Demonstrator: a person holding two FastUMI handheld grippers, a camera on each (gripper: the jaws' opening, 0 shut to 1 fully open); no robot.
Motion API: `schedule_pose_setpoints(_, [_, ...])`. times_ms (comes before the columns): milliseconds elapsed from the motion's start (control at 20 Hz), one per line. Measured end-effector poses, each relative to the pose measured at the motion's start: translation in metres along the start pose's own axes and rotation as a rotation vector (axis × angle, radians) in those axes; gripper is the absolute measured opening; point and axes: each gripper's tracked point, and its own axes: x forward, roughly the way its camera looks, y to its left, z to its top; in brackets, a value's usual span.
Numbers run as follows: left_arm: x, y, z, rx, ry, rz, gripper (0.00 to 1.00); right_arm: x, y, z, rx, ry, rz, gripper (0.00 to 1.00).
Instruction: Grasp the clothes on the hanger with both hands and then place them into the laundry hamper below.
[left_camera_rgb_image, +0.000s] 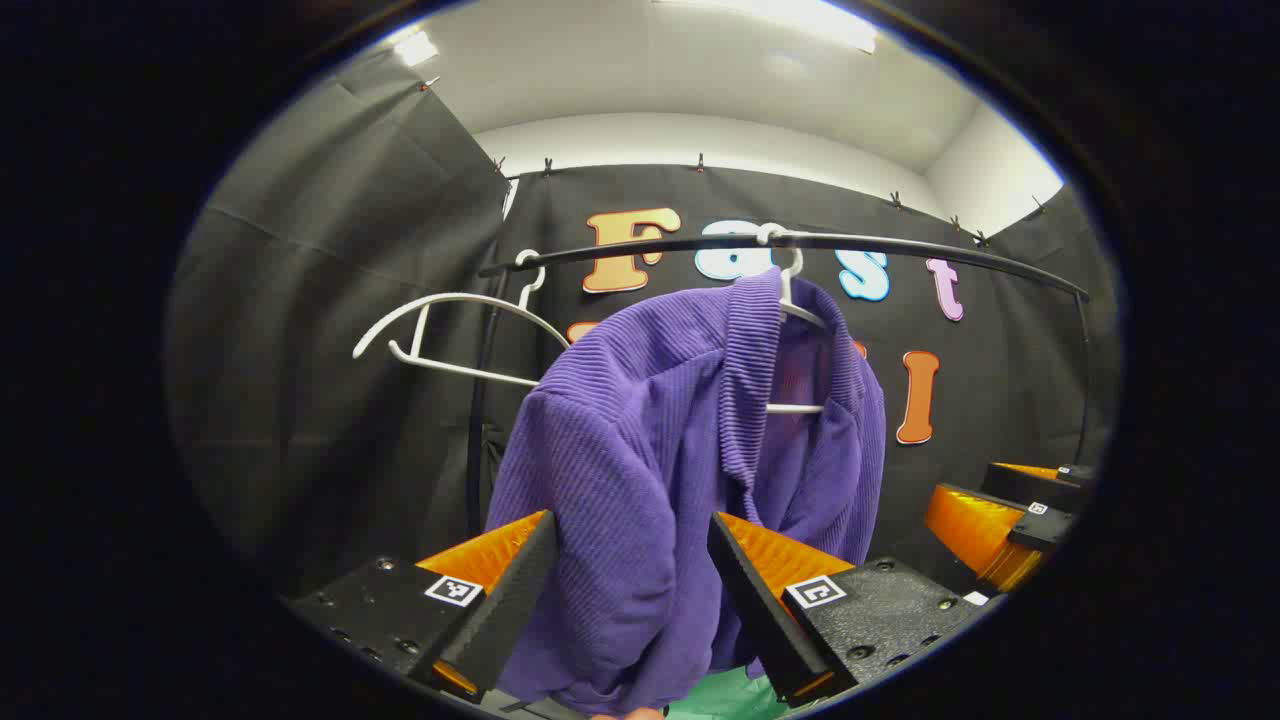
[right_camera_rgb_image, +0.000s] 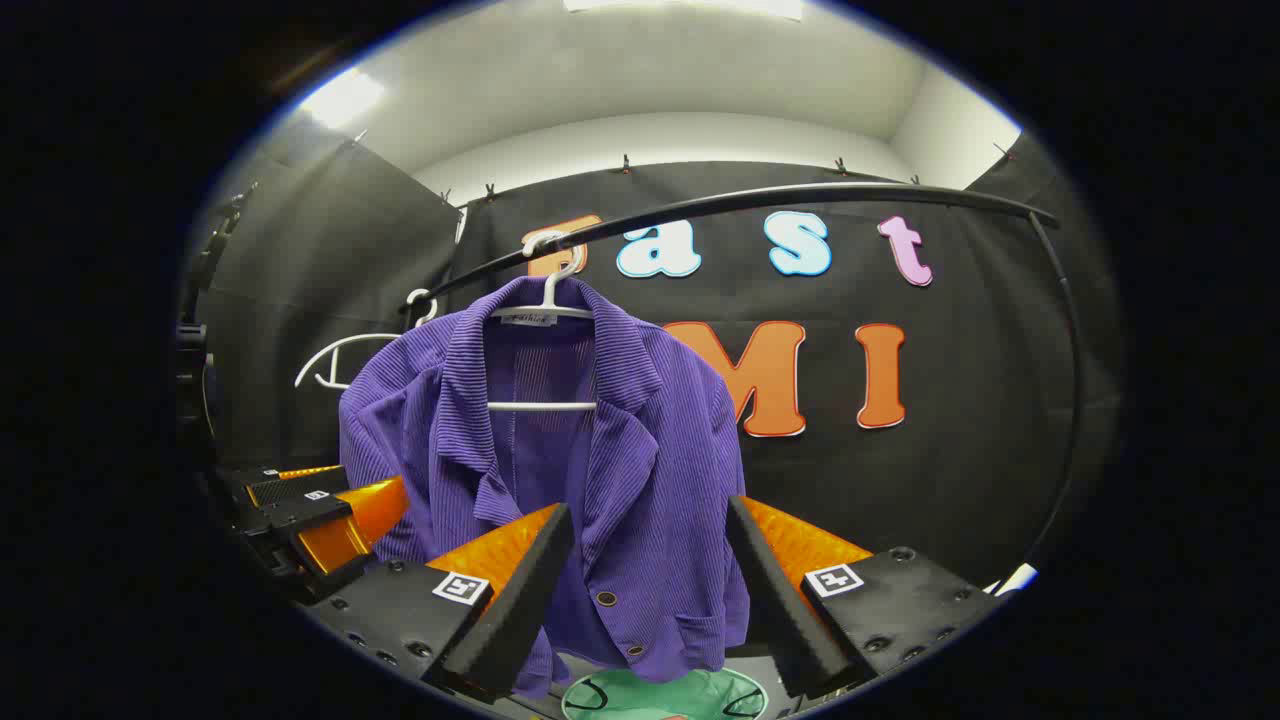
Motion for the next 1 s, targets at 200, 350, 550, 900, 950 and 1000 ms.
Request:
schedule_pose_setpoints(200, [-0.011,-0.026,-0.001,-0.003,-0.024,0.096,0.95,0.007,-0.027,-0.004,0.006,0.009,0.084,0.98])
schedule_pose_setpoints(350, [-0.017,-0.047,-0.006,-0.051,-0.025,0.157,0.95,0.009,-0.049,-0.002,0.057,-0.01,0.165,0.94])
schedule_pose_setpoints(550, [-0.026,-0.06,-0.025,-0.042,0.036,0.254,0.95,0.007,-0.076,-0.011,0.069,0.023,0.246,0.98])
schedule_pose_setpoints(900, [-0.027,-0.074,-0.018,0.013,0.006,0.271,0.92,0.012,-0.105,-0.024,0.096,0.047,0.225,0.93])
schedule_pose_setpoints(950, [-0.023,-0.079,-0.015,0.026,-0.009,0.26,0.92,0.012,-0.106,-0.022,0.095,0.043,0.231,0.98])
schedule_pose_setpoints(1000, [-0.018,-0.082,-0.012,0.036,-0.02,0.253,0.95,0.013,-0.108,-0.02,0.09,0.038,0.229,0.94])
